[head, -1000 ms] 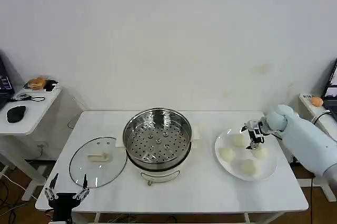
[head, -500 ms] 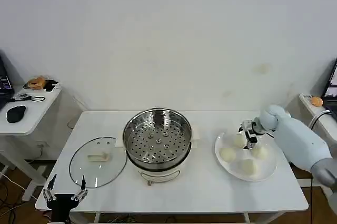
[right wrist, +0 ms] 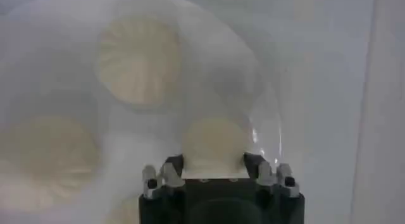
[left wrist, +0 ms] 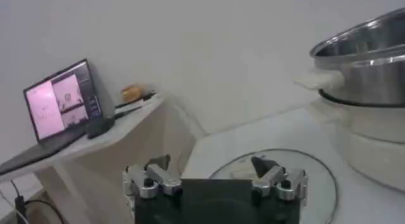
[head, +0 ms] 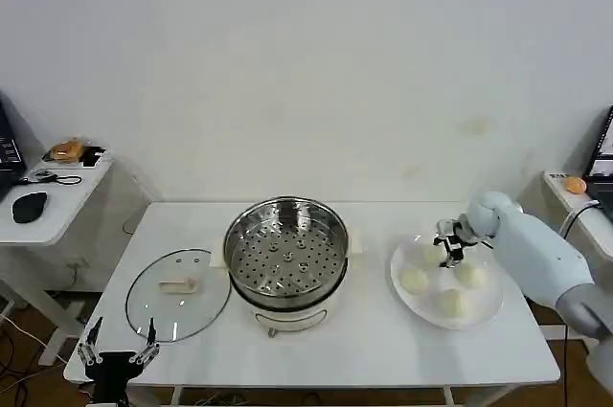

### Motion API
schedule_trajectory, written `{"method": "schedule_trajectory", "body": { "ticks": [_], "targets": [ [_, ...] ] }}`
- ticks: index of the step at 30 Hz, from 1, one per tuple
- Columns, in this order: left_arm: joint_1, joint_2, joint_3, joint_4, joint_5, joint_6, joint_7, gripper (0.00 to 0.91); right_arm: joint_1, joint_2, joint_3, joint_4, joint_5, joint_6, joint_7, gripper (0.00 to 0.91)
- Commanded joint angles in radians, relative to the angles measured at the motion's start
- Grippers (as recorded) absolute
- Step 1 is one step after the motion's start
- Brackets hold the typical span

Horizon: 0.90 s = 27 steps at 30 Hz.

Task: Take steamed baozi put them in steamer then cover it.

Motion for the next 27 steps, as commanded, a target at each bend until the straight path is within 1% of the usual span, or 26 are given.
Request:
{"method": "schedule_trajectory", "body": {
  "ticks": [1, 6, 9, 14, 15, 19, 20, 21, 23, 24, 25, 26, 27],
  "targets": [
    [0.004, 0.001, 0.002, -0.006, -0.003, 0.001, 0.001, 0.907, 0.001, 0.007, -0.004, -0.009, -0.004, 0.001, 0.0, 0.595],
    [0.005, 0.0, 0.006, -0.009, -0.002, 0.001, 0.001, 0.907, 0.006, -0.017, -0.011, 0.025, 0.02, 0.007, -0.006, 0.595],
    [0.006, 0.003, 0.005, -0.011, -0.003, 0.002, 0.001, 0.907, 0.028, -0.051, -0.026, 0.083, 0.054, 0.006, -0.014, 0.595],
    [0.011, 0.005, 0.007, -0.019, -0.003, 0.002, 0.001, 0.907, 0.105, -0.162, -0.095, 0.252, 0.155, -0.01, -0.03, 0.595],
    [0.011, 0.006, 0.009, -0.02, -0.003, 0.002, 0.001, 0.907, 0.134, -0.184, -0.121, 0.287, 0.173, -0.015, -0.032, 0.595],
    [0.011, 0.008, 0.014, -0.024, -0.003, 0.003, 0.001, 0.907, 0.229, -0.264, -0.17, 0.406, 0.246, -0.033, -0.04, 0.595],
    [0.011, 0.008, 0.014, -0.026, -0.003, 0.003, 0.001, 0.907, 0.276, -0.277, -0.212, 0.427, 0.268, -0.036, -0.038, 0.595],
    [0.01, 0.009, 0.015, -0.029, -0.004, 0.003, 0.002, 0.907, 0.32, -0.283, -0.243, 0.44, 0.292, -0.036, -0.037, 0.595],
    [0.009, 0.009, 0.017, -0.032, -0.005, 0.003, 0.002, 0.907, 0.374, -0.28, -0.274, 0.451, 0.307, -0.031, -0.035, 0.605],
    [0.008, 0.01, 0.018, -0.033, -0.011, 0.003, 0.002, 0.907, 0.422, -0.269, -0.296, 0.457, 0.316, -0.025, -0.035, 0.605],
    [0.008, 0.01, 0.018, -0.033, -0.014, 0.004, 0.001, 0.907, 0.428, -0.265, -0.305, 0.458, 0.322, -0.025, -0.035, 0.595],
    [0.008, 0.011, 0.018, -0.033, -0.015, 0.004, 0.001, 0.907, 0.472, -0.247, -0.332, 0.462, 0.347, -0.027, -0.032, 0.605],
    [0.008, 0.011, 0.018, -0.034, -0.016, 0.004, 0.001, 0.907, 0.51, -0.227, -0.354, 0.463, 0.371, -0.03, -0.031, 0.595]
  ]
}}
